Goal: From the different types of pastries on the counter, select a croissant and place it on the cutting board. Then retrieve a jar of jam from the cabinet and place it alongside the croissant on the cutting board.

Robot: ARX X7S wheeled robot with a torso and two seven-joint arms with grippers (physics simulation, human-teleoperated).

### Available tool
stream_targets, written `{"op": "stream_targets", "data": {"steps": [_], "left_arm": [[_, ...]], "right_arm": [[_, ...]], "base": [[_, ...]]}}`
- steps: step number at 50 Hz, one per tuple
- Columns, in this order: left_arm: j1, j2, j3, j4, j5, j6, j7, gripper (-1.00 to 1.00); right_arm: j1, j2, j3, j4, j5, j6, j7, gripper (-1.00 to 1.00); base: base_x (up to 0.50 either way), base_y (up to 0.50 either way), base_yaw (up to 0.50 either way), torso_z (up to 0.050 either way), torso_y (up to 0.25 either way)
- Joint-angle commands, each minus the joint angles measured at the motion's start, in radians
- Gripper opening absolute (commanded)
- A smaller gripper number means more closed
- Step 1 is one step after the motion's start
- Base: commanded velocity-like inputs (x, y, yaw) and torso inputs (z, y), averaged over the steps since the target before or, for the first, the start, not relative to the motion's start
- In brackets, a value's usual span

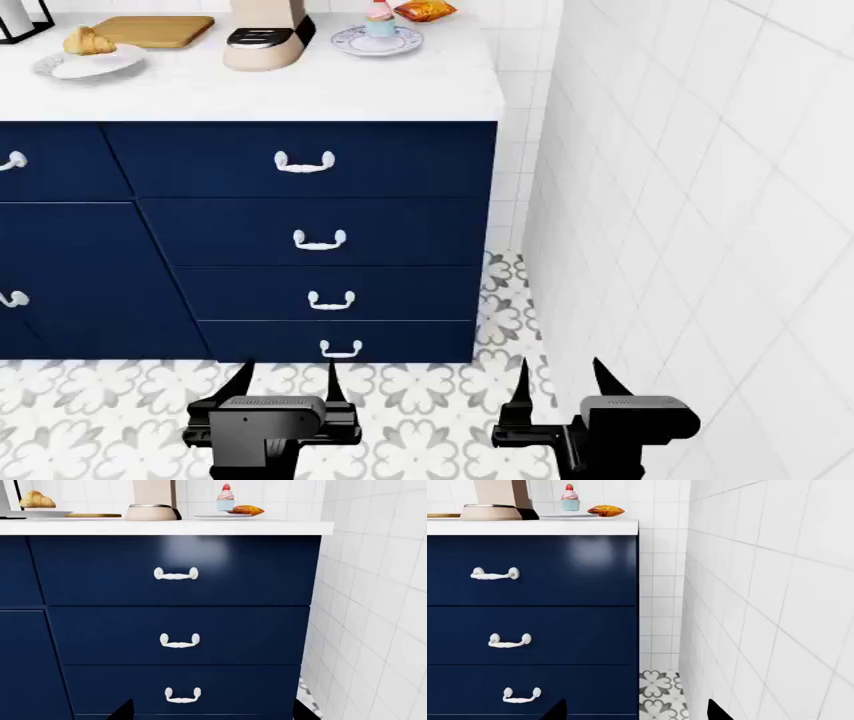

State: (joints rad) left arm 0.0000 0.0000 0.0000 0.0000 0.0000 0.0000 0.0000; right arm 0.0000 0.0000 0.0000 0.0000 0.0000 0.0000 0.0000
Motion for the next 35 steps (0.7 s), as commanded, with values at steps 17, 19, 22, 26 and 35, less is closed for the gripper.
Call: {"op": "stream_targets", "data": {"steps": [17,19,22,26,35], "left_arm": [[0.001,-0.056,0.064,0.006,-0.056,0.003,-0.066,1.00],[0.001,-0.059,0.068,0.006,-0.060,0.003,-0.069,1.00],[0.003,-0.064,0.073,0.008,-0.065,0.003,-0.074,1.00],[0.005,-0.070,0.078,0.011,-0.072,0.005,-0.079,1.00],[-0.002,-0.082,0.090,0.009,-0.087,0.003,-0.088,1.00]], "right_arm": [[-0.012,0.063,-0.063,-0.012,0.059,0.004,0.059,1.00],[-0.013,0.067,-0.066,-0.014,0.063,0.003,0.061,1.00],[-0.014,0.071,-0.071,-0.015,0.067,0.002,0.065,1.00],[-0.013,0.076,-0.078,-0.016,0.071,0.003,0.070,1.00],[-0.007,0.084,-0.093,-0.013,0.076,0.006,0.084,1.00]], "base": [[0.00,0.32,0.00,0.000,0.000],[0.00,0.50,0.00,0.000,0.000],[0.00,0.50,0.00,0.000,0.000],[0.00,0.50,0.00,0.000,0.000],[0.00,0.50,0.00,0.000,0.000]]}}
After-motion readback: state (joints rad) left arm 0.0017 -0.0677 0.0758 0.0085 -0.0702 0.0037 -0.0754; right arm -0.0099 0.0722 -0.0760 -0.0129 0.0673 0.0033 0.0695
